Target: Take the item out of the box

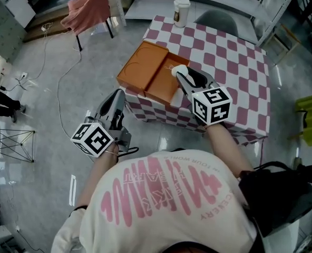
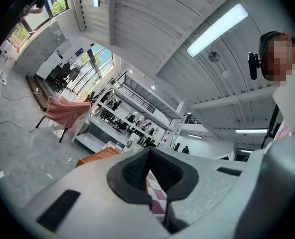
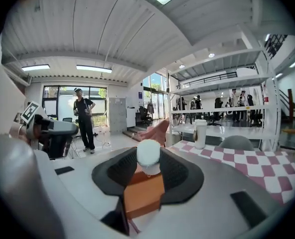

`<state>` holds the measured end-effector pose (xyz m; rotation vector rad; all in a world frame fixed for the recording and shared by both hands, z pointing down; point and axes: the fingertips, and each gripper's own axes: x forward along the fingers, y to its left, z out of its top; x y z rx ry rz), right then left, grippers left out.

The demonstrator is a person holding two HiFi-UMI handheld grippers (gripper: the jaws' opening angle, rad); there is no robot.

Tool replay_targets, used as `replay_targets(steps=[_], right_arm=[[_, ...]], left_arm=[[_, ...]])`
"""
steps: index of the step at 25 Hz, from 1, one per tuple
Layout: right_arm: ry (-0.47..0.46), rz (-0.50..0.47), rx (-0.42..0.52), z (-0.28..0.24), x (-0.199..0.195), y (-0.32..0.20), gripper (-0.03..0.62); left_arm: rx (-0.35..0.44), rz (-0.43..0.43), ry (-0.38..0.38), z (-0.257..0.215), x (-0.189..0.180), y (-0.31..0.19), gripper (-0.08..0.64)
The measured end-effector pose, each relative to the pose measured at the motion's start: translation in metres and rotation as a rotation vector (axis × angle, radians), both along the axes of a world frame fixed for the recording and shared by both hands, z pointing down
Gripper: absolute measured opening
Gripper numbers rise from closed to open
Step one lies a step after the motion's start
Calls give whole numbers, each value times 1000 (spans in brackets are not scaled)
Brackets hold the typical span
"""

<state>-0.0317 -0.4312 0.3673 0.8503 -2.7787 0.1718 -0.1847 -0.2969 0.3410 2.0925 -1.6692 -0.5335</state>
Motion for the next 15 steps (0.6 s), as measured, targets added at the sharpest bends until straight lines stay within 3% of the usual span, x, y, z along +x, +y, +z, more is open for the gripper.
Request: replay_targets(steps=[6, 15], right_arm=[[-43, 53, 79, -40, 23, 30, 140], [-47, 172, 89, -55, 55, 84, 140]], left_arm=[[41, 11, -26, -21, 12, 10, 8], [81, 89, -36, -39, 29, 32, 8]])
